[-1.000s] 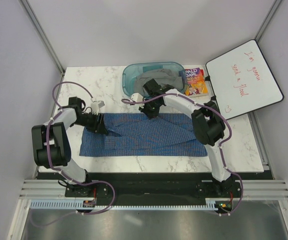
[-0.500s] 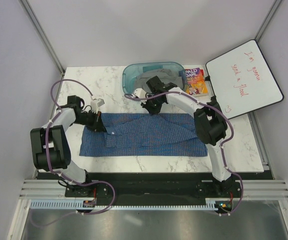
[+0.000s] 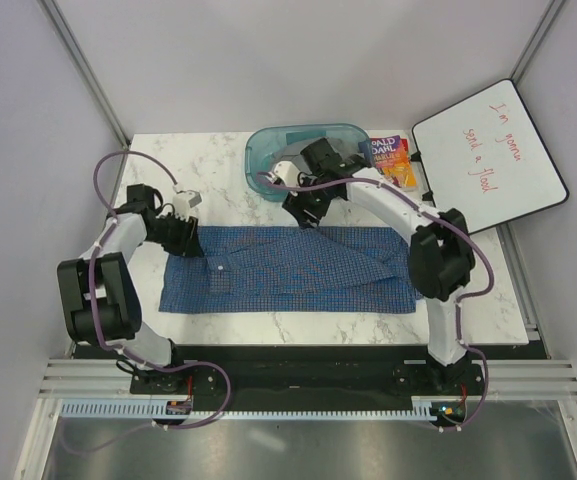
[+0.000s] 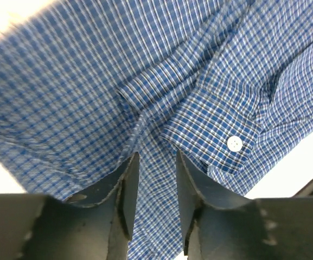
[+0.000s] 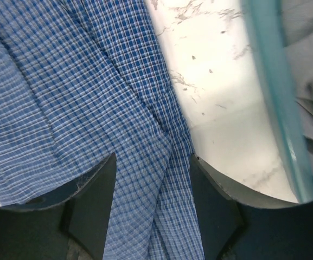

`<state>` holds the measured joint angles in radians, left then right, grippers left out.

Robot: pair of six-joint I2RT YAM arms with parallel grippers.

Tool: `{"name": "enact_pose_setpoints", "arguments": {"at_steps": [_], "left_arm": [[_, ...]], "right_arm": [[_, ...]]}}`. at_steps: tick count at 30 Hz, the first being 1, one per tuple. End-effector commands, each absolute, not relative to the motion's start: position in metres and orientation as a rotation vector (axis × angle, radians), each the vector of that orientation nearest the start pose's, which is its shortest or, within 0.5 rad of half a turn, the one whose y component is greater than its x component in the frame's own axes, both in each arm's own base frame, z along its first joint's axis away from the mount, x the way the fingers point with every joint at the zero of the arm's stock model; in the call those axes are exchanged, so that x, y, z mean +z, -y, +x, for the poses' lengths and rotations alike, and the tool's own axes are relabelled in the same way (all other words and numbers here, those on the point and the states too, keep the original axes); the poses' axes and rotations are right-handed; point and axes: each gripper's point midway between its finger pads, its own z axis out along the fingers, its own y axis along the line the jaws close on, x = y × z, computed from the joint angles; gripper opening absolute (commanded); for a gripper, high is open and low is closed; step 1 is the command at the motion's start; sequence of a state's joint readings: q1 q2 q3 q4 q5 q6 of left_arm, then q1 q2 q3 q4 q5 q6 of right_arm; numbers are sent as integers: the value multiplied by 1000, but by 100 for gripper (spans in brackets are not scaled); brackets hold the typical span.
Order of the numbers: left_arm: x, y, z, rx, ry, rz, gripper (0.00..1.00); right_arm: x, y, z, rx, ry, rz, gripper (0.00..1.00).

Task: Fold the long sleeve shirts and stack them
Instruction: Fold the shirt

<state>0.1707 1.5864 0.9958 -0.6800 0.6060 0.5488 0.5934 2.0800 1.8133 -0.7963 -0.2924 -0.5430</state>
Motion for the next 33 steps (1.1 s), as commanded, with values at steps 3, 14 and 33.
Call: {"name": "enact_pose_setpoints", "arguments": {"at_steps": [3,14,33], "left_arm": [[128,43,327,-521,-2277,765,50],[48,83,283,-463,-2520,1012,47],[96,27,316,-548,-2421,683,80]], "right_arm": [[148,-248,346,429,-2253,-1378,59],[80,-169,279,424,-2599,-1274,54],[83,-194,274,620,-2550,-1239,57]]}}
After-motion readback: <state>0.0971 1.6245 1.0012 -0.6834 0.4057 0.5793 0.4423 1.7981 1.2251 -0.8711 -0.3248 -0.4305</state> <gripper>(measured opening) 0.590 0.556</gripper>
